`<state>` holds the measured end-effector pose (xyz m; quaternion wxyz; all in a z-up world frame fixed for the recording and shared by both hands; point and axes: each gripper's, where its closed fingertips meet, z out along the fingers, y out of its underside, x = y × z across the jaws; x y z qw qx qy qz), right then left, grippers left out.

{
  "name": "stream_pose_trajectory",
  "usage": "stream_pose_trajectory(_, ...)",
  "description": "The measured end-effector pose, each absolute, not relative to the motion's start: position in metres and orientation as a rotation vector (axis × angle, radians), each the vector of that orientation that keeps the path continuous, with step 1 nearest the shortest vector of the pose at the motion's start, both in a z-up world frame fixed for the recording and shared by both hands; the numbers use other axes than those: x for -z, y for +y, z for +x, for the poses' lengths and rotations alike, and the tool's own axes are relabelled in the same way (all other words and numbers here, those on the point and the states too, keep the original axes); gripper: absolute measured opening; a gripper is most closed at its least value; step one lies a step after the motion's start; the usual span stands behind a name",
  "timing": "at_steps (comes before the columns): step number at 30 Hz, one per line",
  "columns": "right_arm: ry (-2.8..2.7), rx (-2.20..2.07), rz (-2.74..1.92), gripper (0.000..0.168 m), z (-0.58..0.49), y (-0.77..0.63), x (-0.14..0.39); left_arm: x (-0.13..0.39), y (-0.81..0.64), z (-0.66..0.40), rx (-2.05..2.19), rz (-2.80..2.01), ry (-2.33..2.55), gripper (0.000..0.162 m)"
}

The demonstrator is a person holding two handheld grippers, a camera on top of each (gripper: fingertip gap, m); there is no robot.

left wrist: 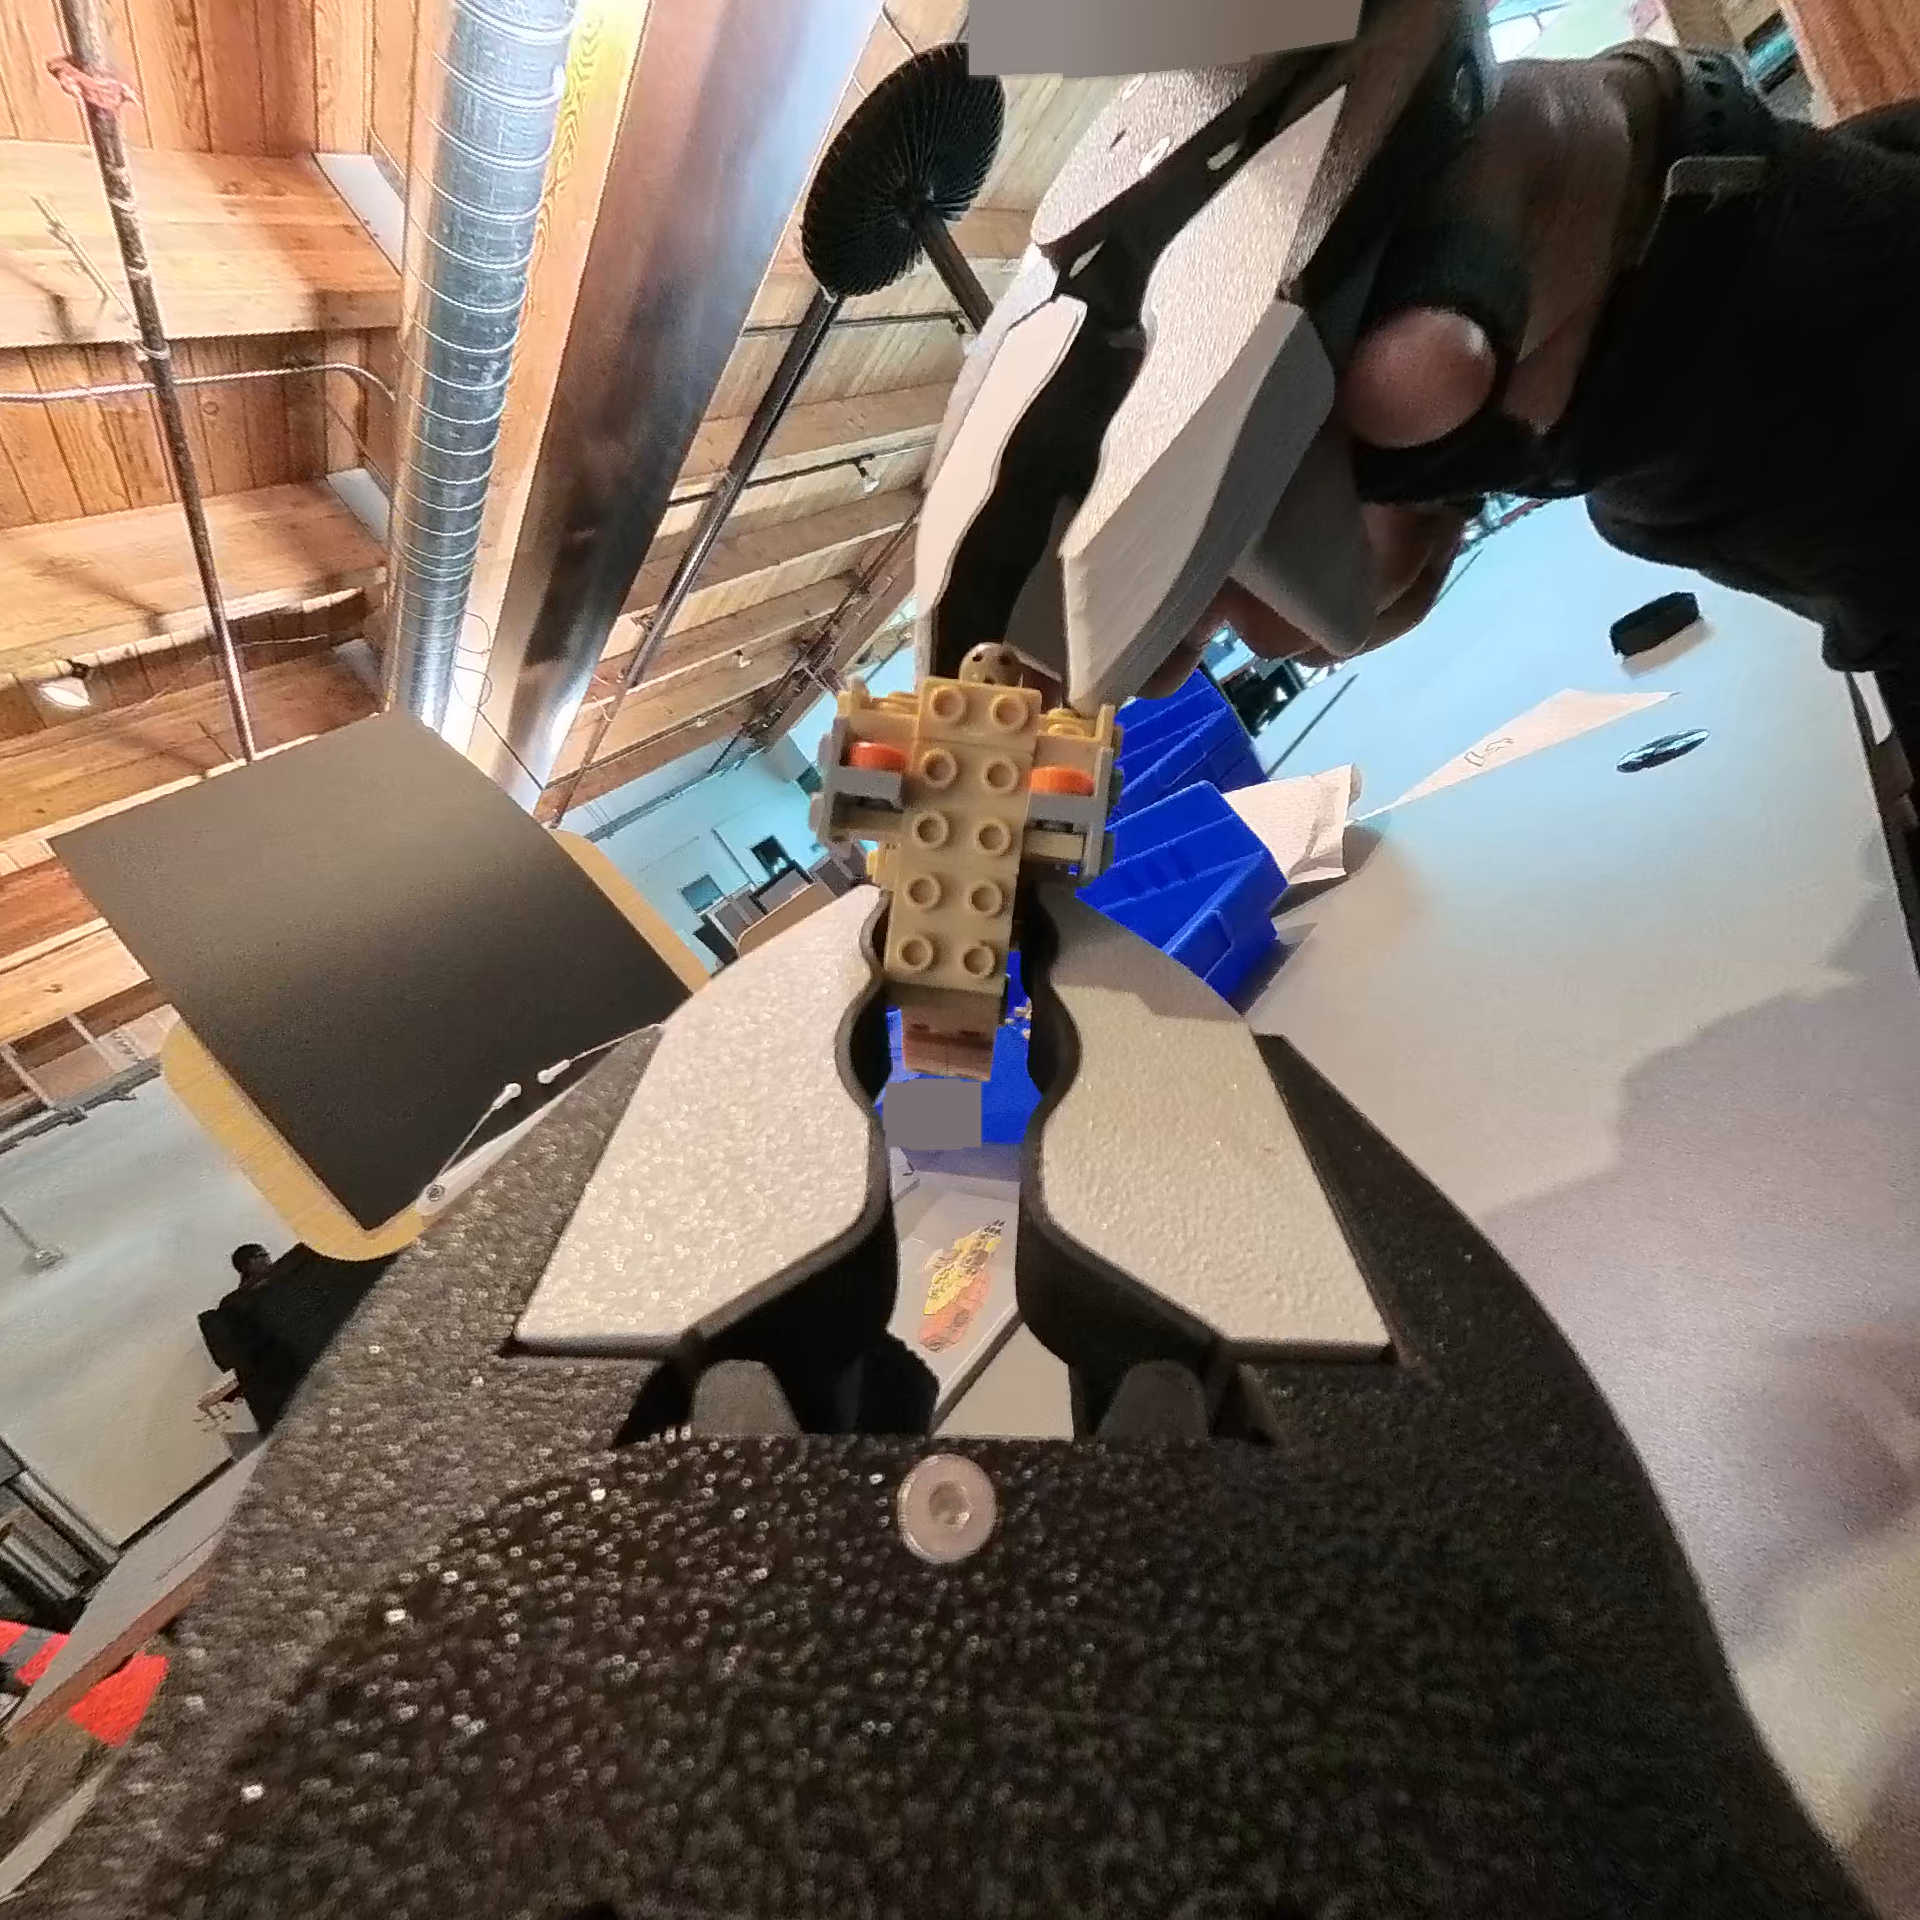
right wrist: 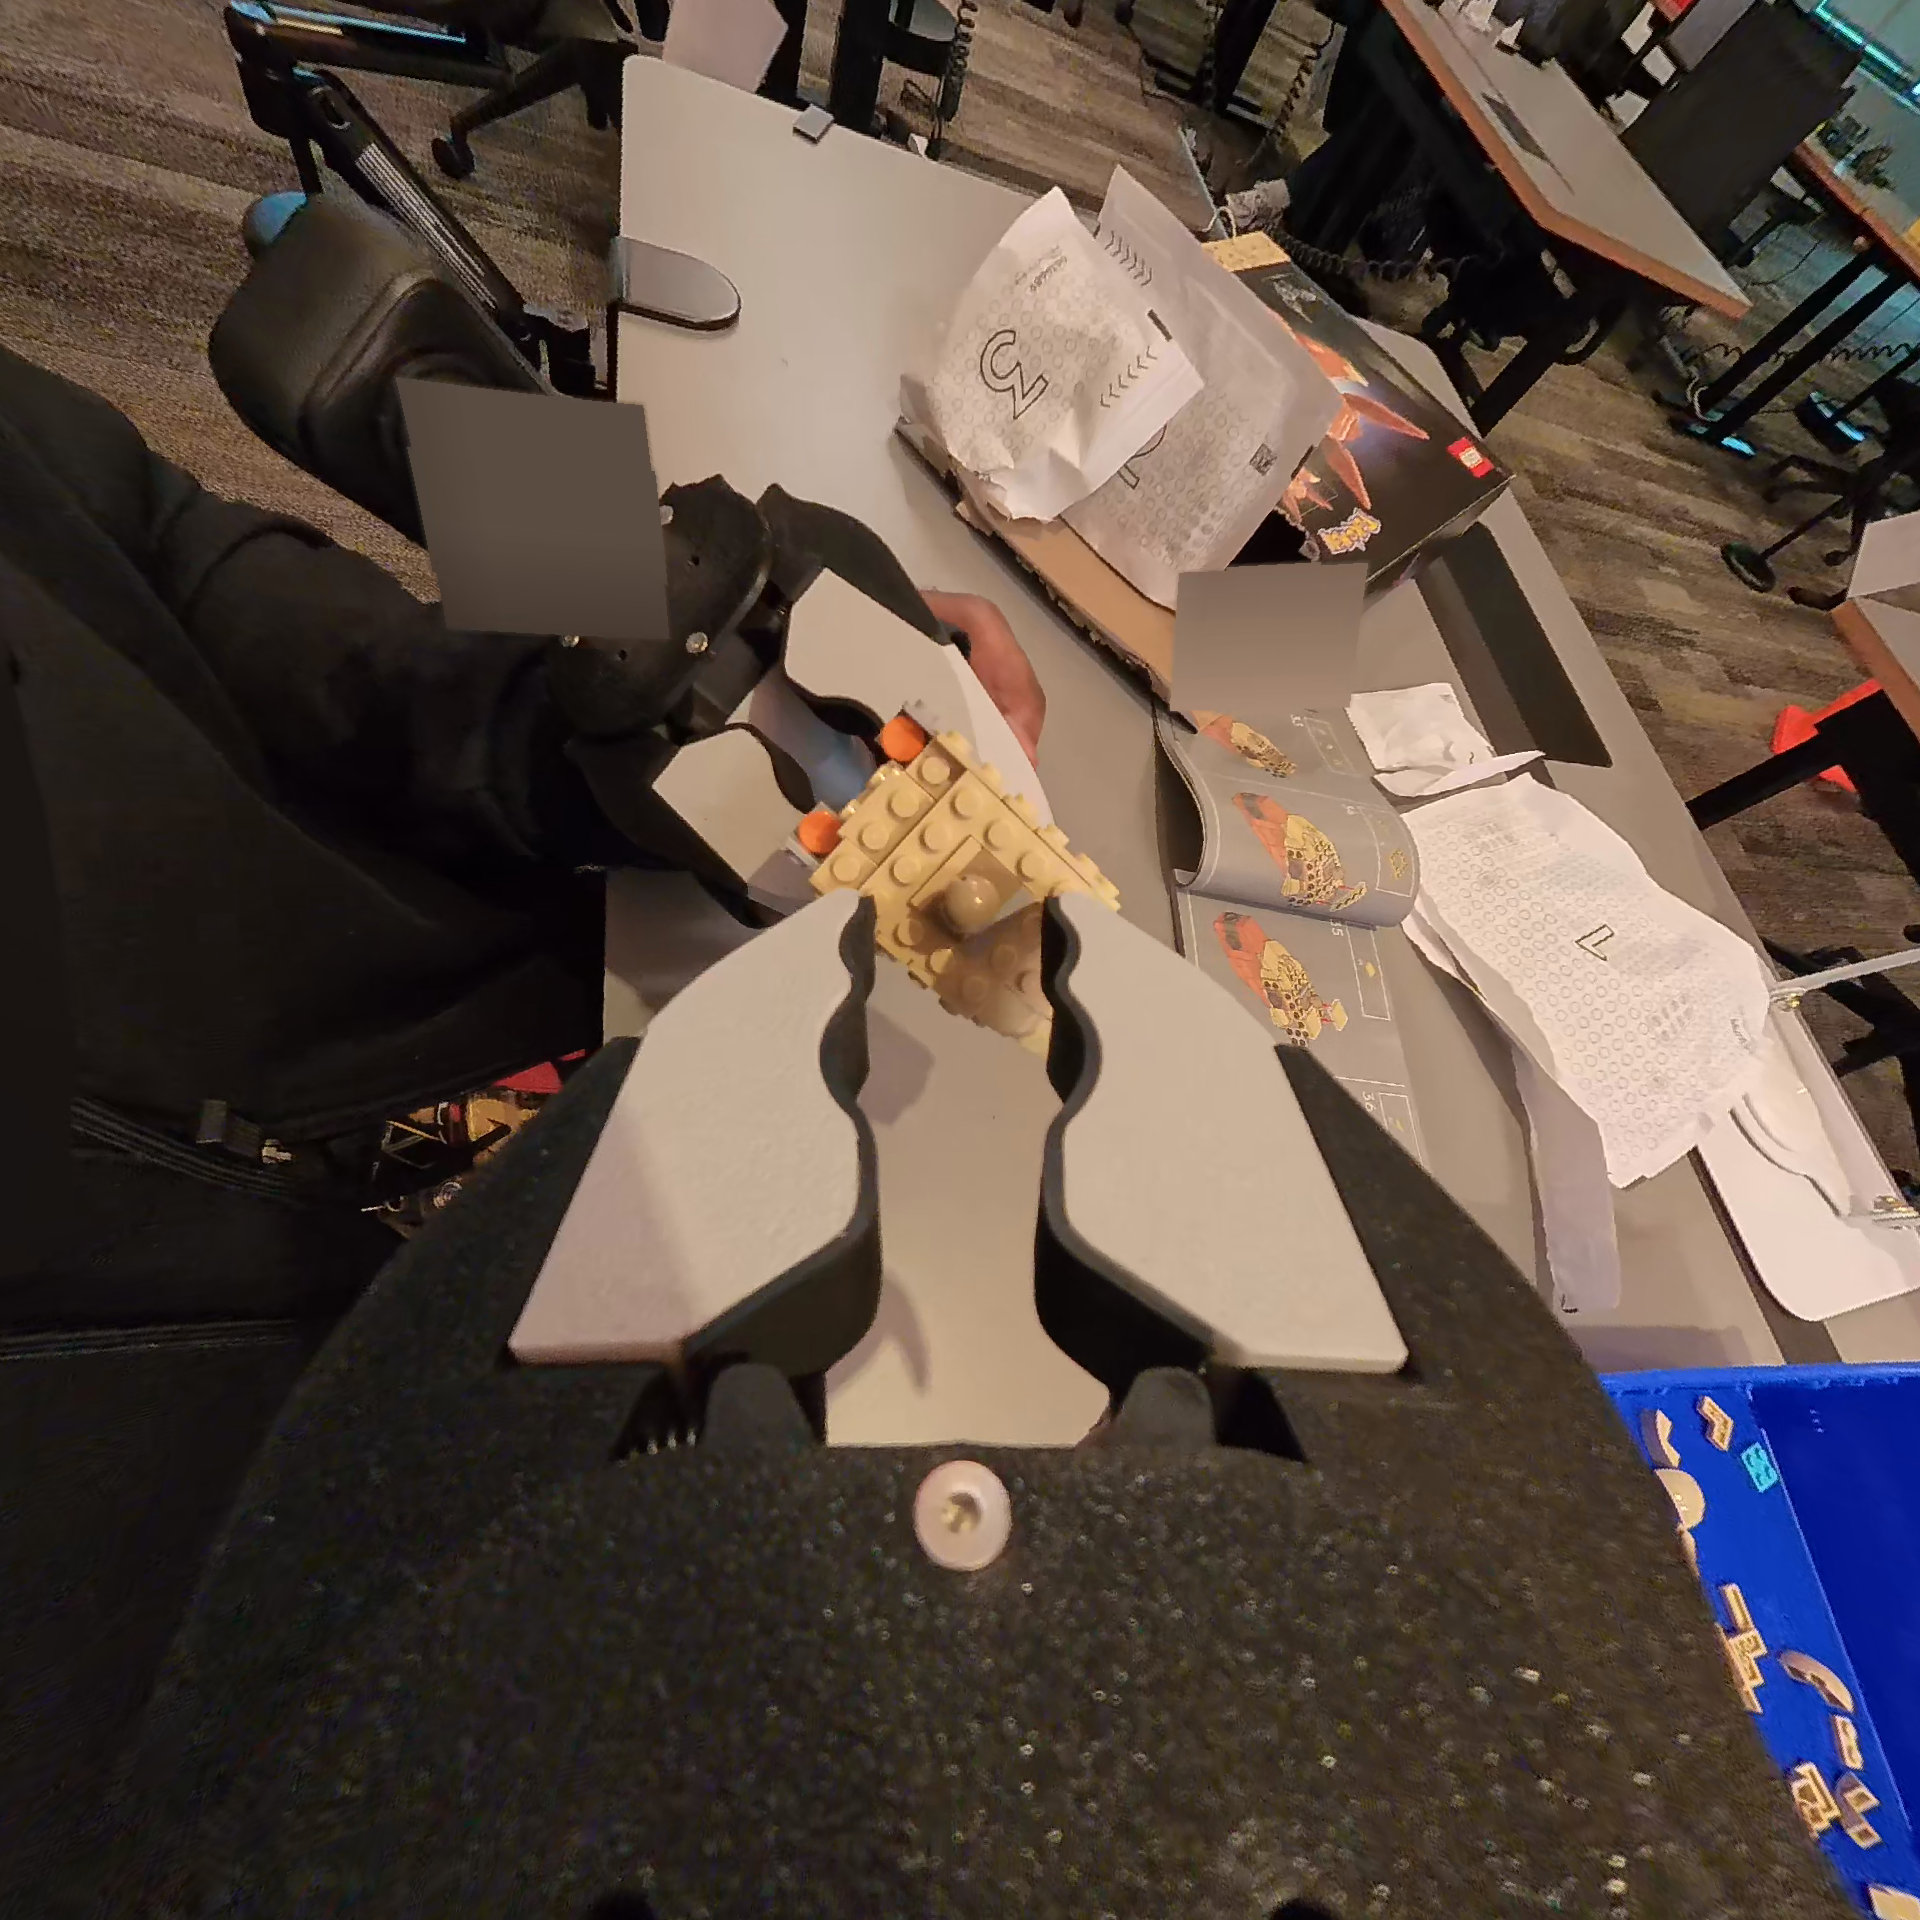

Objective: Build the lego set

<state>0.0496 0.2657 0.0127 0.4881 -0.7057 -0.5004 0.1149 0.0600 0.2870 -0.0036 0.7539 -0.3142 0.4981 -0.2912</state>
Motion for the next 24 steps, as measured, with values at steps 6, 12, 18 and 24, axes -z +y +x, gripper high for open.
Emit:
stream_pose_trajectory(6,-1.217,-0.291,-1.722,0.030,0.0487,0.2655,-0.0110,0.0046,0.2876,0.0593,0.623,-0.689,1.090,0.021)
stream_pose_trajectory(12,-1.221,-0.312,-1.720,0.030,0.0481,0.2636,-0.0114,0.0039,0.2851,0.0589,0.625,-0.677,1.091,0.021)
stream_pose_trajectory(18,-1.223,-0.314,-1.724,0.030,0.0482,0.2643,-0.0101,0.0056,0.2859,0.0592,0.609,-0.682,1.098,0.021)
stream_pose_trajectory(24,-1.217,-0.301,-1.721,0.030,0.0477,0.2644,-0.0097,0.0063,0.2864,0.0597,0.607,-0.689,1.099,0.021)
